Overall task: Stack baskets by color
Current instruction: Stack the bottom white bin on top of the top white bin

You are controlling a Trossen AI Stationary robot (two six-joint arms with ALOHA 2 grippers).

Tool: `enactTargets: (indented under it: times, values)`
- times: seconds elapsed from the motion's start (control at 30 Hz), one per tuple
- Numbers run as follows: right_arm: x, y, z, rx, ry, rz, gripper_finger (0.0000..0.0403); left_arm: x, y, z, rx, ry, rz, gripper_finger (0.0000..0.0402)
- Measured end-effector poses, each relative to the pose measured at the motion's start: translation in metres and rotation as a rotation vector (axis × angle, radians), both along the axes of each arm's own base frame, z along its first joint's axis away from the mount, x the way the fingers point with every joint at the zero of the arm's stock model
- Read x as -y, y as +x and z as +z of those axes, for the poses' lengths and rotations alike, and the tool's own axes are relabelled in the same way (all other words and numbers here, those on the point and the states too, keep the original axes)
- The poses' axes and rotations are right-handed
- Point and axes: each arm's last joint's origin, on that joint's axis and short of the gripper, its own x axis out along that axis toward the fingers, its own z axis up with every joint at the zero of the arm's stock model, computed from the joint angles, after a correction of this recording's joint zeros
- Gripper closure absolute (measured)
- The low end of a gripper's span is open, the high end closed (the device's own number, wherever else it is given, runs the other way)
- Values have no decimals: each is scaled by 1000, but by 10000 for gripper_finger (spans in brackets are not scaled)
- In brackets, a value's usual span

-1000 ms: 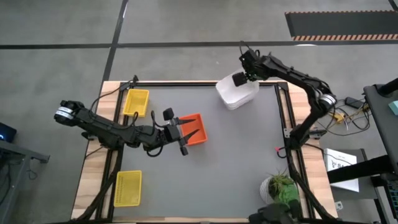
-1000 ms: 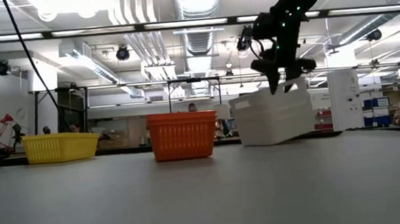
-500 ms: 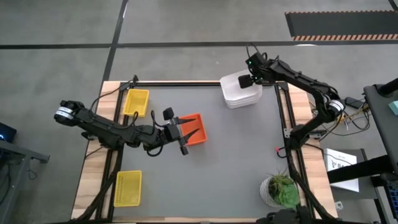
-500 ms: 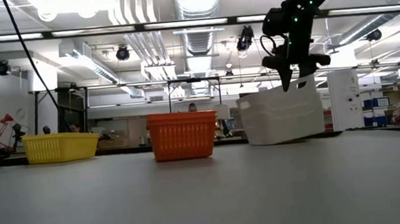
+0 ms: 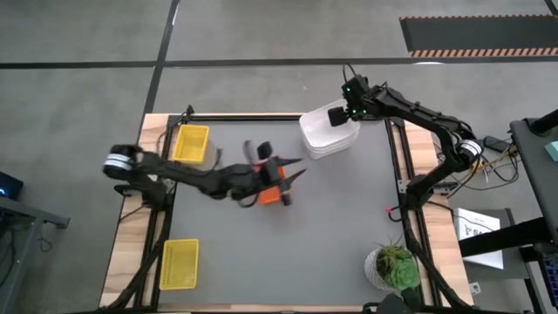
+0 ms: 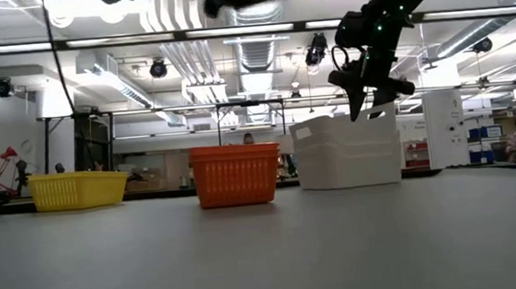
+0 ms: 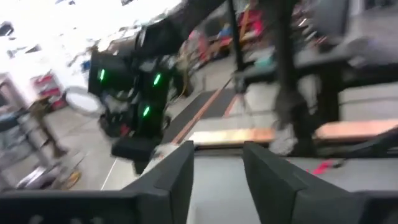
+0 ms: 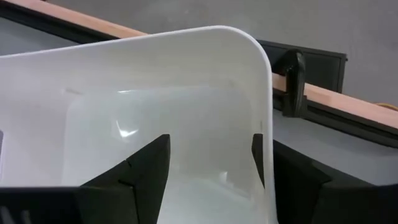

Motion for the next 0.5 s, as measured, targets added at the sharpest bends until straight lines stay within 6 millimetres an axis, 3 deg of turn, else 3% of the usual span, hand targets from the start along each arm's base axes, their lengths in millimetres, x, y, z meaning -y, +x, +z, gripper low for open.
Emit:
enactTargets:
  times: [0.17, 0.27, 0.5]
  values:
    - [0, 0, 0, -1, 2, 14, 182, -48, 45, -21, -144, -36, 118, 345]
    - [0, 0, 0, -3, 1, 17, 182, -79, 60, -34, -227, -103, 119, 391]
    - [0, 0, -2, -13, 2, 29, 182, -122, 76, -62, -310, -165, 175, 401]
